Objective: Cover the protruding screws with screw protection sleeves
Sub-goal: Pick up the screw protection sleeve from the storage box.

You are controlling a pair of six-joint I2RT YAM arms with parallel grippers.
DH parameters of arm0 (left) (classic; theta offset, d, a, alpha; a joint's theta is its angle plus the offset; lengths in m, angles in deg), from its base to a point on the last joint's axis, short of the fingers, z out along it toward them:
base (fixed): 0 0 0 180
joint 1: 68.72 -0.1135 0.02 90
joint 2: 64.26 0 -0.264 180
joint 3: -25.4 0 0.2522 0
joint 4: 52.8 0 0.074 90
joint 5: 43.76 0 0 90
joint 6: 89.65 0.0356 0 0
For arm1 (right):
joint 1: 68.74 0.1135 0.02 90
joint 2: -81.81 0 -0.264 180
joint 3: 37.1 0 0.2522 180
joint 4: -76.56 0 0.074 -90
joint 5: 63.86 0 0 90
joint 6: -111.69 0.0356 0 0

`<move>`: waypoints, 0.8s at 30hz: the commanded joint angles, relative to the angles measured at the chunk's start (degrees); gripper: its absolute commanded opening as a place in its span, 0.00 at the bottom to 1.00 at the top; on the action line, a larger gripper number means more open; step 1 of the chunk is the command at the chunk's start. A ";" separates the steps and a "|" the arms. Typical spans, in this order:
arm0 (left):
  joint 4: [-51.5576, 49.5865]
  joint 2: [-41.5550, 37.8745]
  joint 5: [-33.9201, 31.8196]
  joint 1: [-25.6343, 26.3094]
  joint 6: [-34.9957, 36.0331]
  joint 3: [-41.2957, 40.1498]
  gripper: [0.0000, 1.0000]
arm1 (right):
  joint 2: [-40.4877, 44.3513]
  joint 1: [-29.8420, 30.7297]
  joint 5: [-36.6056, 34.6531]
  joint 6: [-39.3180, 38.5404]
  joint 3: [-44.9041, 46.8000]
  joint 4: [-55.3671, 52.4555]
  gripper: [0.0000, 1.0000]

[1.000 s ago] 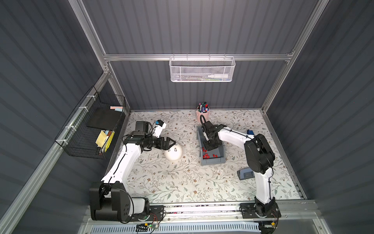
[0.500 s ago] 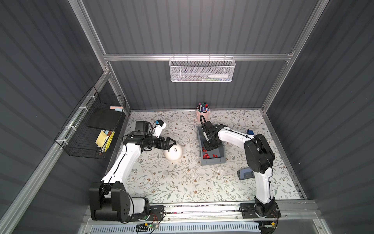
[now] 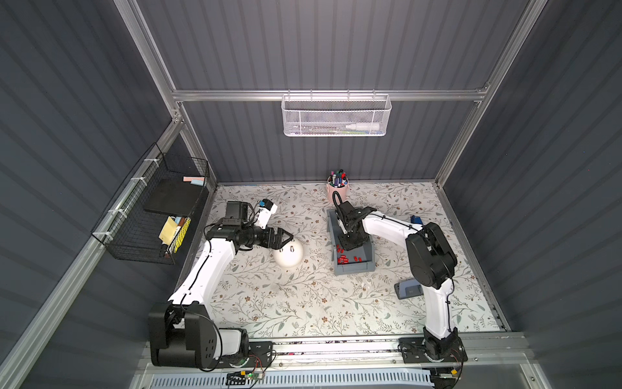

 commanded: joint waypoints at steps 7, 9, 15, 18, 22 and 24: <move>-0.29 0.48 0.90 0.47 -0.53 1.24 0.97 | 1.49 0.33 -0.99 -0.64 0.10 -1.04 0.20; -0.37 0.46 0.90 0.42 -0.60 1.26 0.97 | 1.53 0.39 -1.08 -0.64 0.13 -0.99 0.21; -0.49 0.67 0.91 0.56 -0.49 1.34 0.97 | 2.08 0.38 -0.98 -0.41 0.63 -0.65 0.22; -0.45 0.68 0.87 0.56 -0.48 1.33 0.97 | 2.15 0.34 -0.69 -0.51 0.73 -0.56 0.21; -0.52 0.72 0.88 0.64 -0.48 1.28 0.97 | 2.07 0.40 -0.74 -0.73 0.85 -0.65 0.18; -0.59 0.65 0.83 0.68 -0.50 1.33 0.97 | 2.15 0.36 -0.64 -0.81 0.75 -0.58 0.18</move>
